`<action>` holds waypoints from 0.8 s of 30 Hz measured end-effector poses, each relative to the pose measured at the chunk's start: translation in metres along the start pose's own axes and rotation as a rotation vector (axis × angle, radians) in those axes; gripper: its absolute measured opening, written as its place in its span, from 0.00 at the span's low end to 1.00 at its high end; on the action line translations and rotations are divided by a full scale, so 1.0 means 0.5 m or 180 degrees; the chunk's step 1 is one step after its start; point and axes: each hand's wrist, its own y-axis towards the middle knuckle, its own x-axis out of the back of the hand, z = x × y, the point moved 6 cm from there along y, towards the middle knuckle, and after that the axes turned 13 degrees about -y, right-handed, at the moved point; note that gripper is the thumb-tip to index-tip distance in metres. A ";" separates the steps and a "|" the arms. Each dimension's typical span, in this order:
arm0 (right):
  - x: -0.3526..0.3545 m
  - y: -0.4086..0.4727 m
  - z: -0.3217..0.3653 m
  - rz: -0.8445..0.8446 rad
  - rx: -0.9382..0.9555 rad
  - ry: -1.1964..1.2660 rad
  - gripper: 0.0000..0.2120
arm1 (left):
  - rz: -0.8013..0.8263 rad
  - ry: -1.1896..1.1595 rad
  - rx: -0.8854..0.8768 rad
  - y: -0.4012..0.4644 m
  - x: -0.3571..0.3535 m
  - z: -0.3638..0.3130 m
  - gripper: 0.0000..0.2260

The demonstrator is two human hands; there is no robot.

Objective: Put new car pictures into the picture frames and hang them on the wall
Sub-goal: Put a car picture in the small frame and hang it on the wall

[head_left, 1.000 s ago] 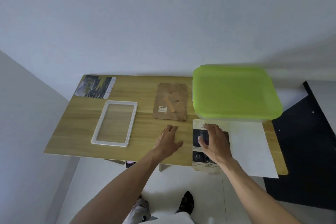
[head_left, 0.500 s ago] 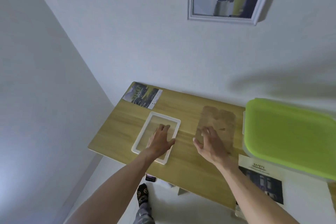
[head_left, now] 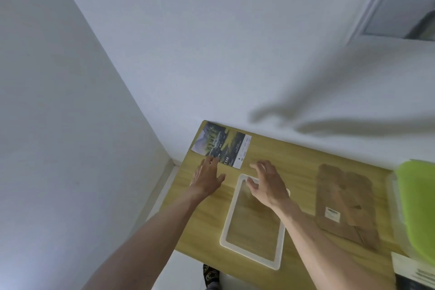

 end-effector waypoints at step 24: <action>-0.130 0.206 0.116 0.0780 -0.0371 -0.0489 0.38 | -0.0250 0.0581 -0.1094 0.177 0.034 0.151 0.21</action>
